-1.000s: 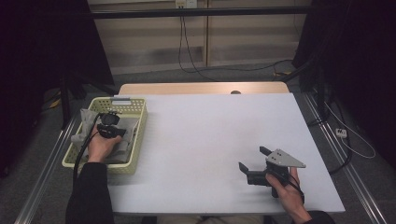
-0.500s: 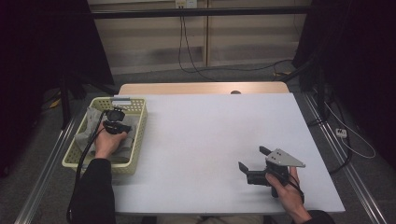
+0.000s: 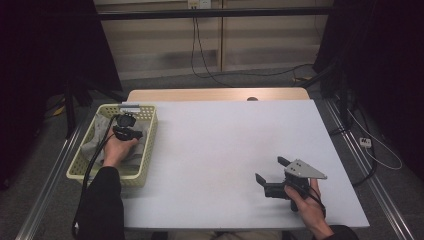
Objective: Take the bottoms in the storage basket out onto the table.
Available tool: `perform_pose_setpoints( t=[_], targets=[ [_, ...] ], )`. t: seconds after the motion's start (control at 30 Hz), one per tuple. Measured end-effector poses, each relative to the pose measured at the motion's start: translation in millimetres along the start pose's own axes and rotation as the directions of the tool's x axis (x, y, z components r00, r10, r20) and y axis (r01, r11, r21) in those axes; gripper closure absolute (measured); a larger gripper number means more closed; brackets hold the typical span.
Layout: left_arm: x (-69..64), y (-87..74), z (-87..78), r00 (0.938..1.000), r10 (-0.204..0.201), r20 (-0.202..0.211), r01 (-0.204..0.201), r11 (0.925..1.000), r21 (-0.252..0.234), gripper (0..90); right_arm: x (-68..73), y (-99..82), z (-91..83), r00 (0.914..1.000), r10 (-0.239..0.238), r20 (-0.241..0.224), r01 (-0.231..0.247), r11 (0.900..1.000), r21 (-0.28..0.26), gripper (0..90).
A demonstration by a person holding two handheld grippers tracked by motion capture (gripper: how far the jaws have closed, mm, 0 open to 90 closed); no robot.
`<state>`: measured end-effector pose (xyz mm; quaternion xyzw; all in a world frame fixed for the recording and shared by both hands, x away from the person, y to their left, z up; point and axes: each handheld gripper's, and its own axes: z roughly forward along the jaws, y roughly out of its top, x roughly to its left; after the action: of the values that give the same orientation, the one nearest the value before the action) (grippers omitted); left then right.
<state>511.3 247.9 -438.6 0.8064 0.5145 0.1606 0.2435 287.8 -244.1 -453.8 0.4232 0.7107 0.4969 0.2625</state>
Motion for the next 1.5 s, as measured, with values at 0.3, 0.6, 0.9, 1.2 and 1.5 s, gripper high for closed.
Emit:
perform_pose_setpoints(
  t=[0.3, 0.6, 0.9, 1.2, 1.5],
  targets=[
    [-1.3, -0.8, -10.8, 0.9998, 0.02, 0.009, -0.019, 0.9998, -0.011, 87.5, -0.6, 0.0, -0.5, 1.0, 0.002, 0.002, -0.002, 1.0, -0.002, 2.8],
    [5.4, -5.1, -26.9, 0.9996, 0.019, 0.023, -0.016, 0.9956, -0.092, 80.2, -0.5, -0.1, -0.6, 1.0, 0.003, 0.001, -0.003, 1.0, 0.0, 2.7],
    [6.5, -10.4, -40.6, 0.9995, 0.013, 0.028, -0.01, 0.9944, -0.105, 56.1, -0.3, 0.1, -0.7, 1.0, 0.004, -0.003, -0.004, 1.0, -0.002, 2.7],
    [4.3, -10.3, -51.4, 0.9992, 0.033, -0.021, -0.037, 0.9837, -0.176, 18.9, -0.8, -0.3, -0.7, 1.0, 0.006, -0.008, -0.006, 1.0, -0.003, 2.7],
    [-2.1, -12.8, -60.3, 0.9953, 0.097, 0.004, -0.093, 0.9654, -0.243, 7.8, -1.5, -0.4, -1.0, 0.9998, 0.012, -0.017, -0.012, 0.9999, -0.005, 2.7]
  ],
)
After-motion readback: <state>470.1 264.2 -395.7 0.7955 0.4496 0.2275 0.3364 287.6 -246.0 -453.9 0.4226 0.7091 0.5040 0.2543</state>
